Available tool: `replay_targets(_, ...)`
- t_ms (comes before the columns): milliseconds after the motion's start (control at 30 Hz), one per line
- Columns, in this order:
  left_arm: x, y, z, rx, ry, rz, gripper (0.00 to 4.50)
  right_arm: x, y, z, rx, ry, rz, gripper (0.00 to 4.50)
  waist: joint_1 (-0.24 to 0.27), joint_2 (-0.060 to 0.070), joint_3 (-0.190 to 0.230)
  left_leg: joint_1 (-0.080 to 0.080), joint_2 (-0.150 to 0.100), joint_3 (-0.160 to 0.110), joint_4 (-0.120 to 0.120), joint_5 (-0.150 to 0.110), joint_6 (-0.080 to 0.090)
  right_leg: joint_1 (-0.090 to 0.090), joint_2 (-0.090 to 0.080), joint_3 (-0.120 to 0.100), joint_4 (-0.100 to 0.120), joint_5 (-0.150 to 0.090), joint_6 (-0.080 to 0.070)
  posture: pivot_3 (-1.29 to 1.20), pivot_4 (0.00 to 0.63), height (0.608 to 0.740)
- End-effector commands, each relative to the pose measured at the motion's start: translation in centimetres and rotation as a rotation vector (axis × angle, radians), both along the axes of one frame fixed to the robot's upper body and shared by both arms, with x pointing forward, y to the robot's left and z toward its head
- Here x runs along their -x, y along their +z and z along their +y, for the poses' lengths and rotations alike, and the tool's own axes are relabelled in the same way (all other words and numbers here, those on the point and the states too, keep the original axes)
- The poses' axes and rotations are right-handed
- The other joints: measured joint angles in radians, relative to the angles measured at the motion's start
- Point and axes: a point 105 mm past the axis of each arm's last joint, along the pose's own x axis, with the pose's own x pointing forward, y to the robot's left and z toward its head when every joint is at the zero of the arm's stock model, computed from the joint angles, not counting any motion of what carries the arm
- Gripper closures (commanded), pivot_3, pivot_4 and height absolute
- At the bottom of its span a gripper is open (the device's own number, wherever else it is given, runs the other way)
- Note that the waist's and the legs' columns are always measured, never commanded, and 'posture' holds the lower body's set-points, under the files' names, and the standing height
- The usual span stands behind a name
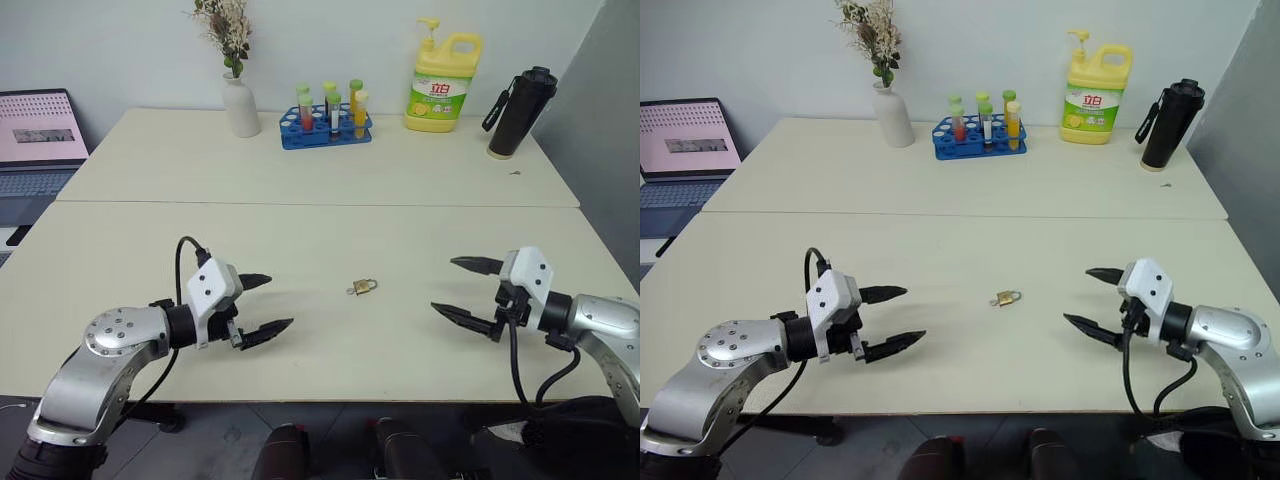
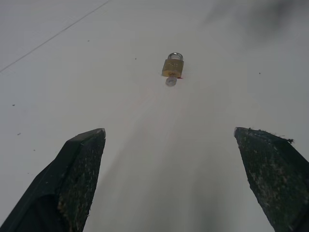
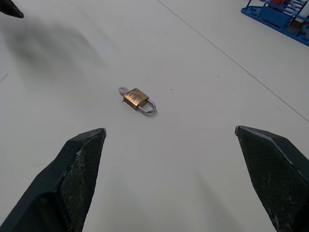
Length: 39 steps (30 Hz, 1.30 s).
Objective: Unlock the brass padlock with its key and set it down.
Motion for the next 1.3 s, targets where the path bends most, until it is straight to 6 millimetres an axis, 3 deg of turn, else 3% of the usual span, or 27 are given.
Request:
replay_targets(33, 0.1, 1.5, -0.4, 0.021, -0.016, -0.067, 0.03, 0.0, 0.1, 0.1, 0.008, 0.023, -0.022, 0.0, 0.0, 0.0, 0.0, 0.0, 0.0, 0.0, 0.0, 0.0, 0.0, 0.0, 0.0, 0.0, 0.0, 0.0, 0.0, 0.0, 0.15, 0.74)
replay_targets(633, 1.3, -0.1, -0.6, -0.122, -0.035, -0.042, 0.03, -0.6, -1.9, 0.8, 0.096, 0.09, 0.018, 0.0, 0.0, 0.0, 0.0, 0.0, 0.0, 0.0, 0.0, 0.0, 0.0, 0.0, 0.0, 0.0, 0.0, 0.0, 0.0, 0.0, 0.15, 0.74)
replay_targets(767, 2.4, 0.0, -1.6, -0.09, -0.127, -0.007, 0.03, -1.6, -1.3, 3.0, 0.096, 0.19, 0.038, 0.0, -0.004, 0.0, 0.0, 0.0, 0.0, 0.0, 0.0, 0.0, 0.0, 0.0, 0.0, 0.0, 0.0, 0.0, 0.0, 0.0, 0.15, 0.74)
replay_targets(1000, 2.4, 0.3, -1.7, -0.055, -0.119, 0.005, 0.03, -3.6, -0.4, 7.4, 0.102, 0.408, 0.066, 0.0, -0.004, 0.001, 0.001, 0.0, 0.0, 0.0, 0.0, 0.0, 0.0, 0.0, 0.001, -0.001, 0.001, 0.0, -0.001, 0.0, 0.15, 0.74)
replay_targets(1167, 2.1, 0.4, -1.6, -0.06, -0.108, -0.008, 0.03, -6.7, -1.3, 9.2, 0.208, 0.483, 0.098, 0.0, -0.004, 0.001, 0.001, 0.001, 0.0, 0.0, 0.0, 0.0, 0.0, 0.0, 0.0, -0.001, 0.001, 0.0, -0.001, 0.0, 0.15, 0.74)
replay_targets(1300, 2.1, 0.3, -1.8, -0.062, -0.114, -0.012, 0.03, -8.7, -3.5, 10.0, 0.289, 0.483, 0.147, 0.0, -0.002, 0.001, 0.001, 0.0, 0.0, 0.0, 0.0, 0.0, 0.0, -0.001, 0.0, -0.001, 0.001, 0.001, -0.004, 0.0, 0.15, 0.74)
